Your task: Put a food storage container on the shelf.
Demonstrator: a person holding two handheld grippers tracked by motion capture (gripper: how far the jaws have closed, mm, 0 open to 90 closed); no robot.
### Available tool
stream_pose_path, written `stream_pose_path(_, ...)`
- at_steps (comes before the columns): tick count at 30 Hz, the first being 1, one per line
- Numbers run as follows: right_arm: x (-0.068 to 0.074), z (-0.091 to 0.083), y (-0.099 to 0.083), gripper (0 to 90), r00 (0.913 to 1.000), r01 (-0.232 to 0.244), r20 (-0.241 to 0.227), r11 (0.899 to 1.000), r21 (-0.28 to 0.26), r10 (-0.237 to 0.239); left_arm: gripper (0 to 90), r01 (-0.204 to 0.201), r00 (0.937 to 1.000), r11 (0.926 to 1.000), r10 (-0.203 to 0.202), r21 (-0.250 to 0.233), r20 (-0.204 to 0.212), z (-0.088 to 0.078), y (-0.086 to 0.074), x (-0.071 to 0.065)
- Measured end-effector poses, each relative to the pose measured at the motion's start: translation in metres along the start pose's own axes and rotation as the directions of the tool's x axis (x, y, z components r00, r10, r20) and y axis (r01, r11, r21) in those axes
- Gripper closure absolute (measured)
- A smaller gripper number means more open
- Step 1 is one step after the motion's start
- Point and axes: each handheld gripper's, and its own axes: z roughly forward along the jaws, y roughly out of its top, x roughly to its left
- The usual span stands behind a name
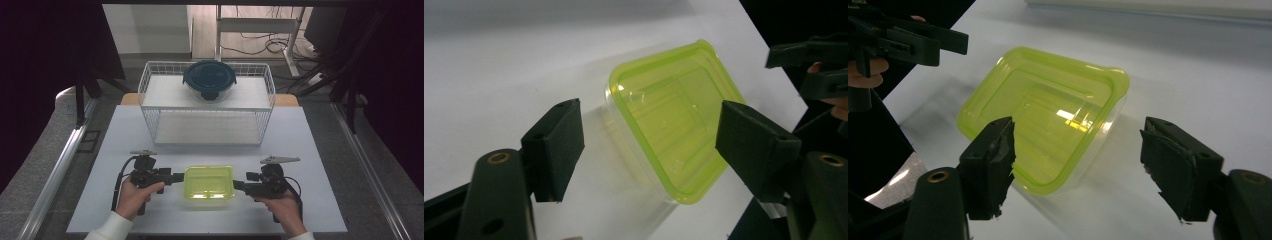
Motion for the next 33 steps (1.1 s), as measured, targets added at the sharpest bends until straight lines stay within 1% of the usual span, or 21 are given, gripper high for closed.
stream_pose_path(4,-0.002,0.01,0.001,33.5,0.9994,-0.033,-0.008,0.999,0.022,0.033,29.1,0.043,0.9987,0.999,-0.043,0.01,0.027,0.005,-0.002,0.005)
stream_pose_path(5,-0.004,0.015,0.002,35.0,0.999,-0.041,-0.014,0.999,0.029,0.042,29.7,0.041,0.999,0.999,-0.041,0.017,0.018,0.007,-0.003,0.007)
stream_pose_path(8,-0.006,0.02,0.004,36.5,0.9981,-0.058,-0.02,0.998,0.032,0.058,31.1,0.045,0.9988,0.9988,-0.045,0.019,0.02,0.01,-0.004,0.007)
stream_pose_path(9,-0.008,0.023,0.005,38.0,0.9967,-0.074,-0.03,0.997,0.036,0.075,31.5,0.046,0.9986,0.9986,-0.047,0.024,0.024,0.011,-0.004,0.007)
stream_pose_path(10,-0.008,0.023,0.005,38.0,0.9967,-0.074,-0.03,0.997,0.036,0.075,31.5,0.05,0.9984,0.9982,-0.051,0.032,0.023,0.013,-0.005,0.007)
stream_pose_path(11,-0.01,0.026,0.005,39.1,0.9956,-0.086,-0.032,0.995,0.043,0.088,32.3,0.063,0.9975,0.9974,-0.064,0.034,0.028,0.017,-0.006,0.009)
stream_pose_path(12,-0.01,0.026,0.005,39.1,0.9956,-0.086,-0.032,0.995,0.043,0.088,32.8,0.063,0.9975,0.9974,-0.064,0.034,0.028,0.017,-0.006,0.009)
stream_pose_path(13,-0.011,0.029,0.005,39.6,0.9947,-0.096,-0.032,0.994,0.049,0.098,33.6,0.077,0.9961,0.9965,-0.078,0.035,0.042,0.019,-0.006,0.012)
stream_pose_path(16,-0.012,0.033,0.004,40.5,0.9937,-0.105,-0.032,0.993,0.062,0.107,35.3,0.076,0.996,0.9964,-0.078,0.039,0.045,0.02,-0.005,0.012)
stream_pose_path(17,-0.014,0.036,0.001,42.0,0.9917,-0.118,-0.042,0.991,0.07,0.121,36.1,0.083,0.995,0.9958,-0.085,0.038,0.052,0.021,-0.006,0.012)
stream_pose_path(18,-0.014,0.036,0.001,42.0,0.9917,-0.118,-0.042,0.991,0.07,0.121,36.7,0.083,0.995,0.9958,-0.085,0.038,0.052,0.021,-0.006,0.012)
stream_pose_path(19,-0.015,0.04,-0.001,43.3,0.9908,-0.125,-0.042,0.989,0.081,0.128,37.3,0.095,0.9935,0.9946,-0.097,0.043,0.06,0.023,-0.007,0.013)
stream_pose_path(20,-0.016,0.041,-0.001,44.0,0.9904,-0.127,-0.044,0.988,0.09,0.131,37.9,0.095,0.9935,0.9946,-0.097,0.043,0.06,0.023,-0.007,0.013)
stream_pose_path(21,-0.016,0.042,-0.002,44.9,0.9894,-0.132,-0.048,0.987,0.092,0.137,38.5,0.099,0.9927,0.9936,-0.102,0.053,0.063,0.025,-0.009,0.013)
stream_pose_path(22,-0.017,0.043,-0.002,45.7,0.9882,-0.14,-0.048,0.986,0.094,0.145,39.7,0.104,0.9917,0.9929,-0.108,0.058,0.07,0.026,-0.009,0.013)
stream_pose_path(24,-0.018,0.043,-0.003,47.3,0.9865,-0.151,-0.049,0.984,0.094,0.156,42.3,0.101,0.9923,0.9931,-0.105,0.059,0.066,0.026,-0.009,0.013)
stream_pose_path(26,-0.018,0.044,-0.004,48.5,0.9864,-0.151,-0.051,0.984,0.097,0.157,44.2,0.103,0.992,0.9929,-0.107,0.06,0.067,0.027,-0.009,0.014)
stream_pose_path(27,-0.018,0.044,-0.004,50.1,0.9855,-0.154,-0.055,0.983,0.1,0.16,45.2,0.102,0.9925,0.9921,-0.106,0.073,0.061,0.028,-0.01,0.014)
stream_pose_path(30,-0.019,0.045,-0.005,51.1,0.9842,-0.16,-0.059,0.982,0.103,0.167,48.0,0.107,0.9911,0.9906,-0.113,0.085,0.071,0.031,-0.011,0.014)
stream_pose_path(31,-0.02,0.046,-0.006,53.0,0.9833,-0.166,-0.057,0.98,0.107,0.173,49.3,0.115,0.9893,0.9887,-0.122,0.097,0.079,0.034,-0.011,0.014)
stream_pose_path(33,-0.021,0.047,-0.006,57.1,0.9803,-0.179,-0.065,0.978,0.108,0.187,56.1,0.124,0.9863,0.9863,-0.135,0.109,0.096,0.038,-0.011,0.013)
